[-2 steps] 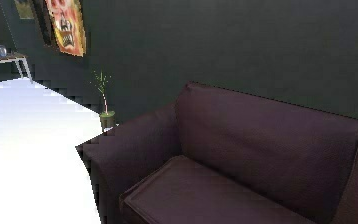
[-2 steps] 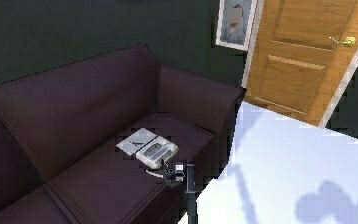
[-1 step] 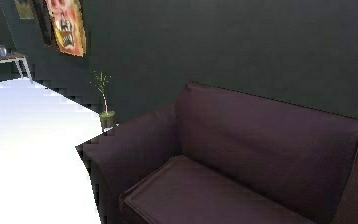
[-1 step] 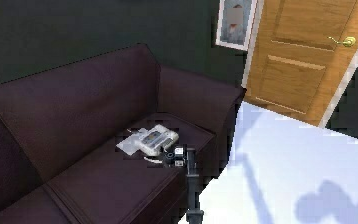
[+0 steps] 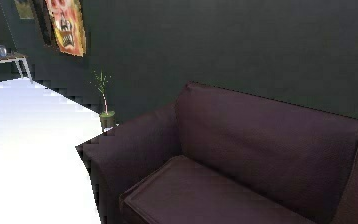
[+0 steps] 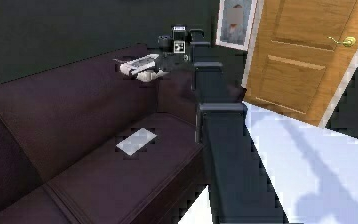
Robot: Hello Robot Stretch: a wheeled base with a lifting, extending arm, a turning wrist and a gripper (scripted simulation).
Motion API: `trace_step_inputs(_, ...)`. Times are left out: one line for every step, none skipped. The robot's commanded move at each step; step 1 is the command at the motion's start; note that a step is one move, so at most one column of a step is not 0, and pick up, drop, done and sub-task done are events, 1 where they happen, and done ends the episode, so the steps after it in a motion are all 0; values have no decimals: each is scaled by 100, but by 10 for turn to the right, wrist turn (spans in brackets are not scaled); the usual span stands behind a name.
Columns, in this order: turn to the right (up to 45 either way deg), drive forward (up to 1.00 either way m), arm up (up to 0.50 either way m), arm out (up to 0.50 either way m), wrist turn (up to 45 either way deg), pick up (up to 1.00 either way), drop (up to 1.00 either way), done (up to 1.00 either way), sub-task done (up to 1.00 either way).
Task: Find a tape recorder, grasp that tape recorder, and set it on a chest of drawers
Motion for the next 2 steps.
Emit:
trace_step_inputs(0, 0, 0, 0, -450, 0, 0, 0, 0)
trace_step_inputs(0, 0, 0, 0, -450, 0, 0, 0, 0)
